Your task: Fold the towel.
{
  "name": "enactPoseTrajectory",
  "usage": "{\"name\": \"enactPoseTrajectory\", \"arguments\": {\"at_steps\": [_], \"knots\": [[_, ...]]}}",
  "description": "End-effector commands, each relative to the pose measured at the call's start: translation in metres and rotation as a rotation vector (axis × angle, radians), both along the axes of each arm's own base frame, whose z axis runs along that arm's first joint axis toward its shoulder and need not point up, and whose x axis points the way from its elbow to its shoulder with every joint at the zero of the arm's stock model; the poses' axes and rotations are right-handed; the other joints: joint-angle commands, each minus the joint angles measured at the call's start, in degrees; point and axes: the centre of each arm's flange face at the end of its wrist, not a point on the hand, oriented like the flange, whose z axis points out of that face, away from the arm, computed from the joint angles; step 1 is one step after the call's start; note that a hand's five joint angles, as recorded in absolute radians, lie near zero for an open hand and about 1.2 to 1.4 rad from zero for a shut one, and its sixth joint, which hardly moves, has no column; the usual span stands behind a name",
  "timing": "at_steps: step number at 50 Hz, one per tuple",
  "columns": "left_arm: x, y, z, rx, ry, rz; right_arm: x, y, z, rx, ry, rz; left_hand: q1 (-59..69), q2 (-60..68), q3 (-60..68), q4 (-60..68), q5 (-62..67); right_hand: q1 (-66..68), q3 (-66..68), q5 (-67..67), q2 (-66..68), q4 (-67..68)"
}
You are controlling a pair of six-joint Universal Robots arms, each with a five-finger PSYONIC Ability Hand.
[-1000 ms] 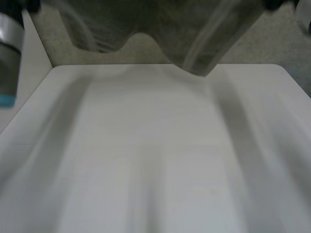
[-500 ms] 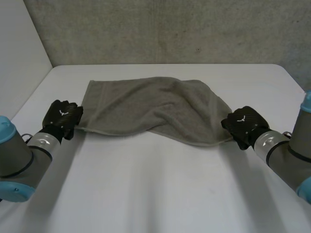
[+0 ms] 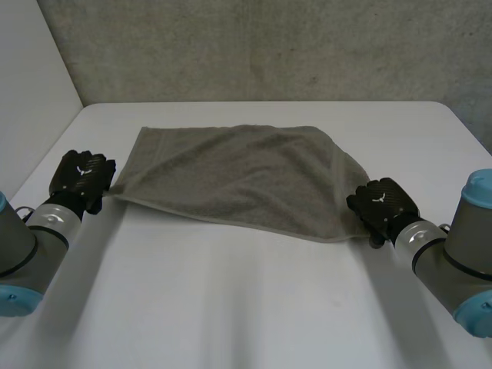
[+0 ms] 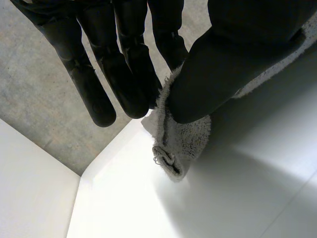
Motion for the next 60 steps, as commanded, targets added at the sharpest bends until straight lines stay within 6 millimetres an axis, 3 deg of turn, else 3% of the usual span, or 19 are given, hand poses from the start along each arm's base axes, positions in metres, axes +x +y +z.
{"name": "enactPoseTrajectory", "arguments": {"at_steps": [1, 15, 17, 19, 20, 21, 23, 27, 28, 30, 32, 36, 37, 39, 41, 46, 53, 55, 60], "knots": [[0.000, 0.001, -0.001, 0.004, -0.001, 0.000, 0.000, 0.001, -0.011, -0.020, 0.069, 0.025, 13.6, 10.2, 10.2, 10.2, 11.0, -4.3, -5.5, -2.9, -5.7, -4.8], [0.000, 0.001, -0.001, 0.004, -0.001, 0.000, -0.001, -0.002, -0.012, -0.096, 0.058, 0.015, 13.6, 10.2, 10.2, 10.2, 11.0, 6.6, 5.4, 8.0, 5.2, 6.2], [0.000, 0.001, -0.002, 0.007, -0.001, -0.001, -0.001, -0.003, -0.011, -0.111, 0.056, 0.012, 13.6, 10.2, 10.2, 10.2, 11.0, 11.3, 10.1, 12.7, 9.9, 10.9], [0.001, 0.001, -0.002, 0.007, -0.001, 0.000, -0.001, -0.005, -0.007, -0.129, 0.046, 0.008, 13.6, 10.2, 10.2, 10.2, 11.0, 30.2, 29.0, 31.6, 28.8, 29.8], [0.001, 0.001, -0.002, 0.009, -0.001, 0.003, -0.001, -0.005, -0.007, -0.129, 0.046, 0.008, 13.6, 10.2, 10.2, 10.2, 11.0, 30.3, 29.1, 31.7, 28.9, 29.9], [0.001, 0.001, -0.002, 0.009, -0.001, 0.003, -0.001, -0.005, -0.003, -0.135, 0.028, 0.002, 13.6, 10.2, 10.2, 10.2, 11.0, 42.8, 41.6, 44.2, 41.3, 42.3], [0.001, 0.002, 0.000, 0.009, -0.001, 0.002, -0.001, -0.007, 0.006, -0.150, 0.002, -0.009, 13.6, 10.2, 10.2, 10.2, 11.0, 42.9, 41.7, 44.3, 41.5, 42.4], [0.005, 0.007, 0.020, -0.033, -0.006, 0.009, -0.014, -0.020, 0.047, -0.218, -0.096, -0.074, 13.6, 10.2, 10.2, 10.2, 11.0, 42.9, 41.7, 44.3, 41.5, 42.4], [0.005, 0.014, 0.026, -0.042, -0.011, 0.004, -0.014, -0.020, 0.048, -0.218, -0.096, -0.074, 13.6, 10.2, 10.2, 10.2, 11.0, 42.9, 41.7, 44.3, 41.5, 42.4], [0.005, 0.021, 0.033, -0.047, -0.013, 0.002, -0.032, -0.026, 0.079, -0.234, -0.109, -0.121, 13.6, 10.2, 10.2, 10.2, 11.0, 42.9, 41.7, 44.3, 41.5, 42.4], [0.007, 0.028, 0.042, -0.054, -0.017, 0.007, -0.042, -0.026, 0.092, -0.202, -0.096, -0.134, 13.6, 10.2, 10.2, 10.2, 11.0, 42.9, 41.7, 44.3, 41.5, 42.4], [0.015, 0.059, 0.072, -0.052, -0.042, 0.008, -0.063, -0.012, 0.116, 0.016, -0.016, -0.095, 13.6, 10.2, 10.2, 10.2, 11.0, 42.9, 41.7, 44.3, 41.5, 42.4], [0.015, 0.059, 0.072, -0.052, -0.042, 0.008, -0.063, -0.012, 0.116, 0.017, -0.016, -0.095, 13.6, 10.2, 10.2, 10.2, 11.0, 42.9, 41.7, 44.3, 41.5, 42.4], [0.019, 0.080, 0.083, -0.013, -0.078, -0.041, -0.069, -0.005, 0.120, 0.087, 0.021, -0.065, 13.6, 10.2, 10.2, 10.2, 11.0, 42.9, 41.7, 44.3, 41.5, 42.4], [0.020, 0.091, 0.087, 0.012, -0.096, -0.071, -0.081, 0.010, 0.130, 0.197, 0.091, -0.011, 13.6, 10.2, 10.2, 10.2, 11.0, 42.9, 41.7, 44.3, 41.5, 42.4], [0.022, 0.109, 0.086, 0.125, -0.096, -0.124, -0.085, 0.023, 0.147, 0.195, 0.151, 0.043, 13.6, 10.2, 10.2, 10.2, 11.0, 42.9, 41.7, 44.3, 41.5, 42.4], [0.026, 0.091, 0.074, 0.131, -0.090, -0.116, -0.086, 0.013, 0.146, 0.176, 0.116, 0.022, 13.6, 10.2, 10.2, 10.2, 11.0, 42.9, 41.7, 44.3, 41.5, 42.4], [0.024, 0.073, 0.057, 0.150, -0.088, -0.131, -0.086, 0.008, 0.137, 0.189, 0.109, 0.019, 13.6, 10.2, 10.2, 10.2, 11.0, 42.9, 41.7, 44.3, 41.5, 42.4], [0.016, 0.051, 0.037, 0.197, -0.091, -0.133, -0.074, -0.016, 0.105, 0.214, 0.120, 0.002, 13.6, 10.2, 10.2, 10.2, 11.0, 42.9, 41.7, 44.3, 41.5, 42.4]]}}
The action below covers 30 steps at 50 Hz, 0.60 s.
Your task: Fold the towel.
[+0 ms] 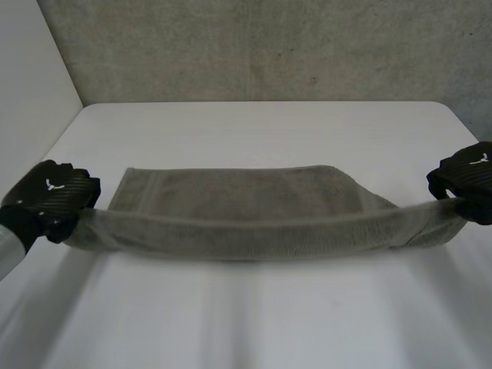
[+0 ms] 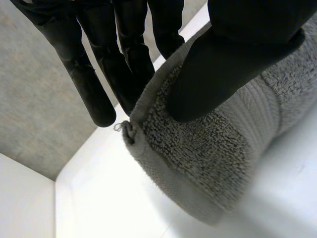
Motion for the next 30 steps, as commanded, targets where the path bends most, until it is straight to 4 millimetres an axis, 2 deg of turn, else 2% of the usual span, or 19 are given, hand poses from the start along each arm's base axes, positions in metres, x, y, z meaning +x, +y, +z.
{"name": "enactPoseTrajectory", "arguments": {"at_steps": [1, 7, 9, 11, 12, 13, 14, 15, 16, 17, 19, 20, 22, 25, 26, 27, 28, 29, 30], "knots": [[-0.009, -0.032, -0.030, 0.046, -0.004, -0.001, 0.013, -0.025, -0.034, 0.020, 0.004, -0.023, 13.6, 10.2, 10.2, 10.2, 10.8, 3.5, 3.0, 2.8, 3.4, 3.1], [-0.021, -0.064, -0.045, 0.041, -0.031, 0.020, 0.041, -0.050, -0.052, -0.059, 0.086, -0.053, 13.6, 10.2, 10.2, 10.2, 10.8, 3.5, 3.0, 2.8, 3.4, 3.1], [-0.027, -0.078, -0.041, -0.011, -0.036, 0.020, 0.046, -0.062, -0.048, -0.117, 0.093, -0.063, 13.6, 10.2, 10.2, 10.2, 10.8, 3.5, 3.0, 2.8, 3.4, 3.1], [-0.038, -0.112, -0.012, -0.188, -0.022, 0.053, 0.058, -0.090, -0.015, -0.319, 0.060, -0.103, 13.6, 10.2, 10.2, 10.2, 10.8, 3.5, 3.0, 2.8, 3.4, 3.1], [-0.038, -0.113, -0.012, -0.189, -0.022, 0.053, 0.058, -0.090, -0.015, -0.320, 0.059, -0.103, 13.6, 10.2, 10.2, 10.2, 10.8, 3.5, 3.0, 2.8, 3.4, 3.1], [-0.043, -0.129, 0.014, -0.302, 0.011, 0.084, 0.068, -0.102, 0.019, -0.470, -0.007, -0.135, 13.6, 10.2, 10.2, 10.2, 10.8, 3.5, 3.0, 2.8, 3.4, 3.1], [-0.047, -0.143, 0.048, -0.426, 0.067, 0.118, 0.068, -0.102, 0.020, -0.472, -0.008, -0.135, 13.6, 10.2, 10.2, 10.2, 10.8, 3.5, 3.0, 2.8, 3.4, 3.1], [-0.047, -0.143, 0.048, -0.428, 0.068, 0.118, 0.074, -0.110, 0.058, -0.621, -0.108, -0.176, 13.6, 10.2, 10.2, 10.2, 10.8, 3.5, 3.0, 2.8, 3.4, 3.1], [-0.049, -0.152, 0.085, -0.560, 0.150, 0.145, 0.077, -0.110, 0.098, -0.761, -0.236, -0.206, 13.6, 10.2, 10.2, 10.2, 10.8, 3.5, 3.0, 2.8, 3.4, 3.1], [-0.049, -0.152, 0.086, -0.561, 0.150, 0.145, 0.077, -0.110, 0.099, -0.763, -0.237, -0.206, 13.6, 10.2, 10.2, 10.2, 10.8, 3.5, 3.0, 2.8, 3.4, 3.1], [-0.045, -0.151, 0.158, -0.809, 0.339, 0.164, 0.071, -0.099, 0.161, -0.954, -0.459, -0.226, 13.6, 10.2, 10.2, 10.2, 10.8, 3.5, 3.0, 2.8, 3.4, 3.1], [-0.045, -0.151, 0.159, -0.811, 0.339, 0.164, 0.071, -0.099, 0.162, -0.955, -0.460, -0.226, 13.6, 10.2, 10.2, 10.2, 10.8, 3.5, 3.0, 2.8, 3.4, 3.1], [-0.041, -0.139, 0.199, -0.941, 0.476, 0.131, 0.070, -0.092, 0.176, -0.986, -0.529, -0.214, 13.6, 10.2, 10.2, 10.2, 10.8, 3.5, 3.0, 2.8, 3.4, 3.1], [-0.041, -0.135, 0.202, -0.940, 0.502, 0.118, 0.072, -0.085, 0.173, -0.935, -0.526, -0.189, 13.6, 10.2, 10.2, 10.2, 10.8, 3.5, 3.0, 2.8, 3.4, 3.1], [-0.041, -0.134, 0.196, -0.906, 0.502, 0.120, 0.074, -0.083, 0.161, -0.859, -0.492, -0.171, 13.6, 10.2, 10.2, 10.2, 10.8, 3.5, 3.0, 2.8, 3.4, 3.1], [-0.041, -0.133, 0.182, -0.844, 0.489, 0.128, 0.077, -0.079, 0.146, -0.771, -0.457, -0.155, 13.6, 10.2, 10.2, 10.2, 10.8, 3.5, 3.0, 2.8, 3.4, 3.1], [-0.041, -0.133, 0.182, -0.844, 0.489, 0.128, 0.077, -0.079, 0.146, -0.770, -0.457, -0.154, 13.6, 10.2, 10.2, 10.2, 10.8, 3.5, 3.0, 2.8, 3.4, 3.1], [-0.041, -0.133, 0.165, -0.775, 0.476, 0.136, 0.078, -0.076, 0.128, -0.679, -0.419, -0.141, 13.6, 10.2, 10.2, 10.2, 10.8, 3.5, 3.0, 2.8, 3.4, 3.1], [-0.041, -0.132, 0.145, -0.702, 0.457, 0.143, 0.078, -0.076, 0.128, -0.678, -0.419, -0.141, 13.6, 10.2, 10.2, 10.2, 10.8, 3.5, 3.0, 2.8, 3.4, 3.1]]}}
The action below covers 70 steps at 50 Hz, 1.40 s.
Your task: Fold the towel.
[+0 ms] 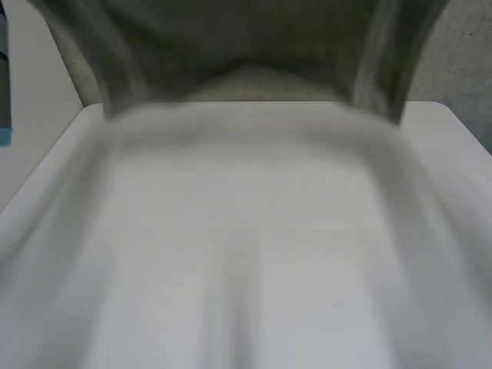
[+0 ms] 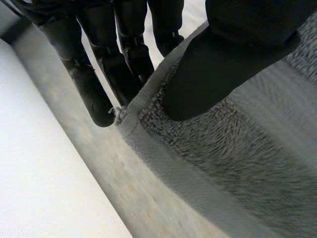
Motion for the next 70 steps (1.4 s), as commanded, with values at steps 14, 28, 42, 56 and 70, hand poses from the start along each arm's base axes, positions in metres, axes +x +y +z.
{"name": "enactPoseTrajectory", "arguments": {"at_steps": [14, 28, 42, 56, 70], "knots": [[0.014, 0.032, -0.214, 0.669, -0.109, -0.100, 0.004, 0.037, -0.208, 0.662, 0.423, 0.117, 13.6, 10.2, 10.2, 10.2, 10.5, 3.5, 3.0, 1.9, 2.9, 3.1], [0.025, 0.062, -0.266, 0.844, -0.274, -0.037, -0.006, 0.059, -0.278, 0.782, 0.528, 0.114, 13.6, 10.2, 10.2, 10.2, 10.5, 3.5, 3.0, 1.9, 2.9, 3.1], [0.050, 0.096, -0.229, 0.927, -0.285, 0.004, -0.049, 0.069, -0.230, 0.845, 0.502, 0.021, 13.6, 10.2, 10.2, 10.2, 10.5, 3.5, 3.0, 1.9, 2.9, 3.1], [0.042, 0.152, -0.194, 0.941, -0.303, -0.168, -0.061, 0.121, -0.181, 0.986, 0.600, 0.236, 13.6, 10.2, 10.2, 10.2, 10.5, 3.5, 3.0, 1.9, 2.9, 3.1], [0.028, 0.078, -0.219, 0.870, -0.322, -0.160, -0.051, 0.037, -0.211, 0.910, 0.548, 0.098, 13.6, 10.2, 10.2, 10.2, 10.5, 3.5, 3.0, 1.9, 2.9, 3.1]]}}
